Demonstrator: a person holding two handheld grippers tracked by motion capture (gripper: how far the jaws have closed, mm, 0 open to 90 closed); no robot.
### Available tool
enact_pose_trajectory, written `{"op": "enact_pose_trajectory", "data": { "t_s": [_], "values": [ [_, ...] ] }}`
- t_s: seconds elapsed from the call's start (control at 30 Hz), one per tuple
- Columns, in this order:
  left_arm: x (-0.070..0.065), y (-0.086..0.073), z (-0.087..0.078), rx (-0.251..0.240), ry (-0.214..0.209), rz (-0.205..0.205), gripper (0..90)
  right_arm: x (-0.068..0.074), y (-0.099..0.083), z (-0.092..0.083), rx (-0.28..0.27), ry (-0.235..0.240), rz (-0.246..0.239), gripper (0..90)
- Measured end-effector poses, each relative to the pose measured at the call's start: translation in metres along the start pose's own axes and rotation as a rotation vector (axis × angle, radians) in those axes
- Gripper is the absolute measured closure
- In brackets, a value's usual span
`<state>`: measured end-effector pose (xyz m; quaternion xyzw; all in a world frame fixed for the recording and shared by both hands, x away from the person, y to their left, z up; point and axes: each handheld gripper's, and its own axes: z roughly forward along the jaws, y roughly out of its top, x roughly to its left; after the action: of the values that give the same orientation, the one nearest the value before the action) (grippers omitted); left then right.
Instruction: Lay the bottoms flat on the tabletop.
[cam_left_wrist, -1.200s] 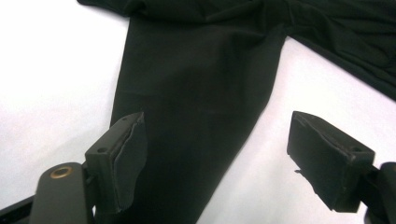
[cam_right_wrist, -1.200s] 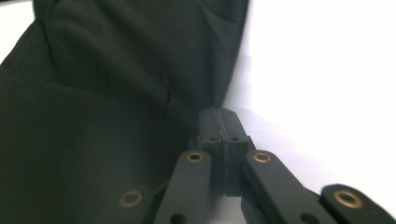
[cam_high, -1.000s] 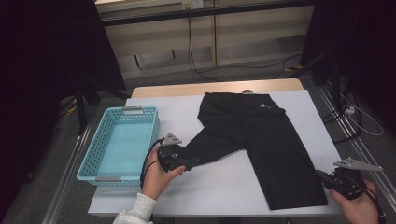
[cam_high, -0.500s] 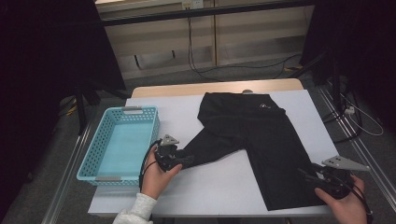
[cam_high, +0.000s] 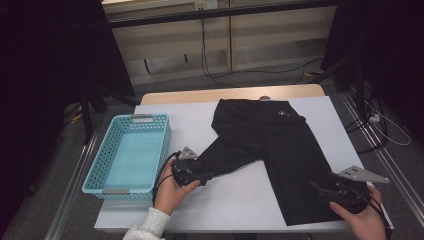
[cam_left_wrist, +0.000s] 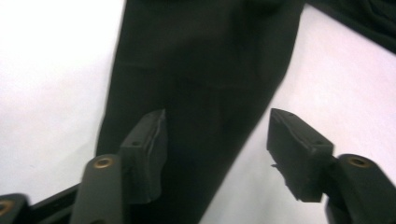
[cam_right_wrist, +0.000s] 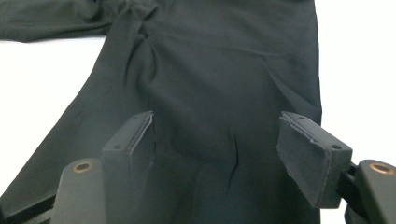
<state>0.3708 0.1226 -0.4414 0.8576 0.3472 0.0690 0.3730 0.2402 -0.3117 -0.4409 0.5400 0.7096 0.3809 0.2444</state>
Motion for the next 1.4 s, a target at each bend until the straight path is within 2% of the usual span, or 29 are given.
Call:
{"op": "enact_pose_trajectory", "data": {
  "t_s": [0.07,0.1,0.17,0.23,0.33,0.47,0.53,0.7,0.77,0.8,0.9,0.97,1.1,1.17,1.23,1.33,1.4],
  "values": [
    [0.000,0.000,-0.001,0.030,0.033,0.007,46.2,0.001,0.000,0.000,-0.005,0.007,-0.001,27.7],
    [-0.001,-0.001,-0.001,0.029,0.040,0.013,47.7,0.002,0.000,0.001,-0.008,0.009,-0.001,27.7],
    [-0.002,0.000,-0.001,0.031,0.020,0.018,52.6,0.002,0.000,0.002,-0.004,0.015,0.002,27.7],
    [-0.004,-0.001,0.000,0.046,0.025,0.036,54.3,0.002,0.000,0.003,-0.003,0.021,0.009,27.8],
    [-0.006,-0.001,0.002,0.060,-0.002,0.044,57.8,0.002,0.000,0.003,-0.006,0.022,0.012,27.8],
    [-0.010,-0.001,0.004,0.084,-0.011,0.075,62.5,0.001,0.000,0.003,-0.015,0.025,0.014,27.8],
    [-0.010,0.000,0.004,0.088,-0.013,0.077,67.6,0.001,0.000,0.003,-0.013,0.028,0.018,27.8],
    [-0.008,0.000,0.004,0.095,-0.019,0.050,79.6,0.000,0.000,0.002,-0.013,0.027,0.020,27.8],
    [-0.008,0.001,0.004,0.102,-0.017,0.031,85.4,0.000,0.000,0.002,-0.016,0.027,0.023,27.8],
    [-0.008,0.001,0.004,0.110,-0.029,0.014,87.7,0.000,0.000,0.002,-0.014,0.029,0.024,27.8],
    [-0.008,0.002,0.003,0.121,-0.040,-0.019,90.0,-0.001,0.000,0.002,-0.010,0.035,0.021,27.8],
    [-0.009,0.004,0.002,0.131,-0.074,-0.056,90.0,-0.001,0.000,0.002,-0.009,0.036,0.019,27.8],
    [-0.017,0.011,-0.003,0.084,-0.121,-0.079,90.0,-0.002,0.000,0.002,-0.015,0.041,0.019,27.8],
    [-0.022,0.017,-0.006,0.049,-0.177,-0.097,90.0,-0.001,0.001,0.001,-0.019,0.037,0.020,27.8],
    [-0.027,0.022,-0.009,0.020,-0.210,-0.089,90.0,-0.001,0.002,0.000,-0.030,0.032,0.015,27.8],
    [-0.028,0.029,-0.013,-0.028,-0.262,-0.107,90.0,0.000,0.004,0.000,-0.034,0.040,0.010,27.8],
    [-0.026,0.031,-0.017,-0.037,-0.190,-0.080,90.0,0.002,0.005,0.002,-0.030,0.044,0.002,27.8]
  ]
}}
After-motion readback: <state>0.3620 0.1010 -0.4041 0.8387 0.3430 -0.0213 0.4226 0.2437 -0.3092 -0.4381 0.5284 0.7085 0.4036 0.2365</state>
